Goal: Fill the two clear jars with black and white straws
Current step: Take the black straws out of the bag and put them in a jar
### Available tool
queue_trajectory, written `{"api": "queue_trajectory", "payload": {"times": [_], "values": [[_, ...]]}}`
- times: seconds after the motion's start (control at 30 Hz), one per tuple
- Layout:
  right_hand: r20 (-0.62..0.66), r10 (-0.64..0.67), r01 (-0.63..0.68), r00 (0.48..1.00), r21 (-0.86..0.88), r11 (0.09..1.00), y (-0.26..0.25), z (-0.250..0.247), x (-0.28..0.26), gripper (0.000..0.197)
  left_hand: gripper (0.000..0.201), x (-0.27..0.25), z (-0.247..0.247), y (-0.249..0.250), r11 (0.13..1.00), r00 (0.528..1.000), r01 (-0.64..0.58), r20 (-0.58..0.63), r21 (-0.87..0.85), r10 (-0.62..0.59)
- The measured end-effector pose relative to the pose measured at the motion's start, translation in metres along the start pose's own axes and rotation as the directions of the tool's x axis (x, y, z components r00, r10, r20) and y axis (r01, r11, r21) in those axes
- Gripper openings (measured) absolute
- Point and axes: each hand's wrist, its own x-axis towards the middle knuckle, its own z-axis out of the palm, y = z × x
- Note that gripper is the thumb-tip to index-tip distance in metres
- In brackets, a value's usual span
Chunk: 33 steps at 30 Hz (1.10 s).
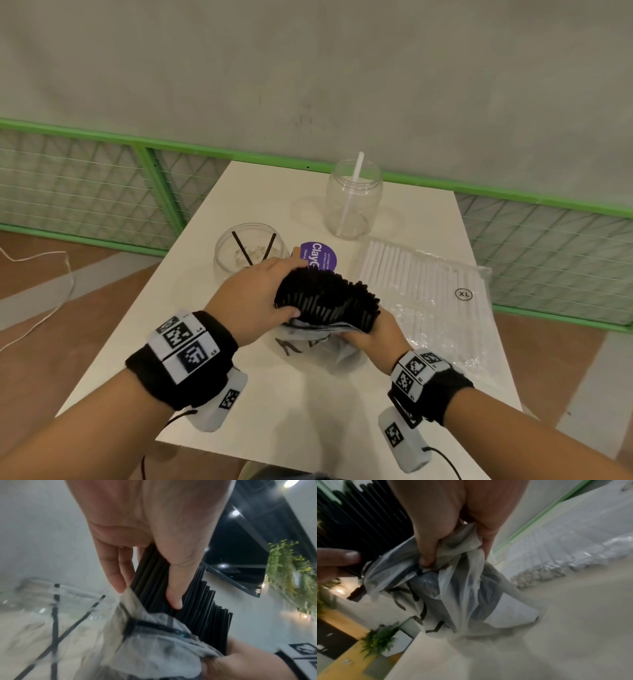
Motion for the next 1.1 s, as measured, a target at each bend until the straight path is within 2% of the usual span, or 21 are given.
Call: {"api": "queue_trajectory", "payload": {"times": [0.07, 0.17, 0.23, 0.3, 0.4, 0.47, 0.53, 0.63, 0.7, 0.8, 0.9, 1.1], "values": [[0.041, 0.056, -0.054, 0.998, -0.051, 0.997, 0.009, 0.003, 0.0, 0.039, 0.075, 0.001, 0.012, -0.008, 0.998, 0.992, 0.06, 0.113, -0.031, -0.056], [0.066, 0.086, -0.081, 0.994, -0.075, 0.994, 0.013, 0.001, 0.004, 0.041, 0.098, 0.002, 0.018, -0.016, 0.996, 0.981, 0.087, 0.176, -0.037, -0.079], [0.078, 0.079, -0.073, 0.994, -0.086, 0.994, 0.012, 0.0, 0.005, 0.043, 0.121, 0.004, 0.016, -0.014, 0.999, 0.98, 0.054, 0.19, 0.009, -0.054], [0.1, 0.056, -0.045, 0.993, -0.114, 0.992, 0.01, 0.002, 0.003, 0.044, 0.13, 0.008, 0.018, -0.009, 0.999, 0.988, 0.007, 0.151, 0.037, -0.012], [0.086, 0.036, -0.029, 0.996, -0.086, 0.996, 0.017, 0.006, 0.003, 0.044, 0.121, 0.013, 0.034, -0.002, 0.993, 0.994, 0.048, 0.102, -0.111, -0.037], [0.13, 0.032, -0.023, 0.991, -0.071, 0.997, 0.022, 0.006, 0.004, 0.054, 0.109, 0.013, 0.041, -0.002, 0.972, 0.997, 0.082, 0.035, -0.219, -0.076], [0.166, 0.049, -0.035, 0.985, -0.087, 0.996, 0.019, 0.002, 0.003, 0.07, 0.098, 0.011, 0.041, -0.003, 0.972, 0.996, 0.089, 0.024, -0.219, -0.085], [0.07, 0.018, -0.013, 0.997, -0.079, 0.997, 0.003, -0.007, 0.006, 0.087, 0.089, 0.012, 0.038, -0.004, 0.983, 0.996, 0.085, 0.043, -0.166, -0.079], [0.035, -0.002, 0.004, 0.999, -0.048, 0.999, -0.006, -0.008, 0.01, 0.093, 0.091, 0.014, 0.038, -0.001, 0.986, 0.996, 0.07, 0.063, -0.151, -0.061], [0.065, 0.061, -0.059, 0.996, -0.025, 0.998, -0.009, 0.001, 0.013, 0.087, 0.089, 0.015, 0.039, 0.005, 0.986, 0.997, 0.055, 0.061, -0.156, -0.046], [-0.002, 0.11, -0.11, 0.994, -0.005, 0.994, -0.006, 0.008, 0.014, 0.07, 0.077, 0.01, 0.034, 0.001, 0.989, 0.998, 0.059, 0.028, -0.139, -0.056], [0.014, 0.062, -0.062, 0.998, 0.037, 0.997, -0.025, 0.025, 0.025, 0.053, 0.065, -0.013, -0.001, -0.021, 0.993, 0.996, 0.084, 0.0, -0.079, -0.085]]}}
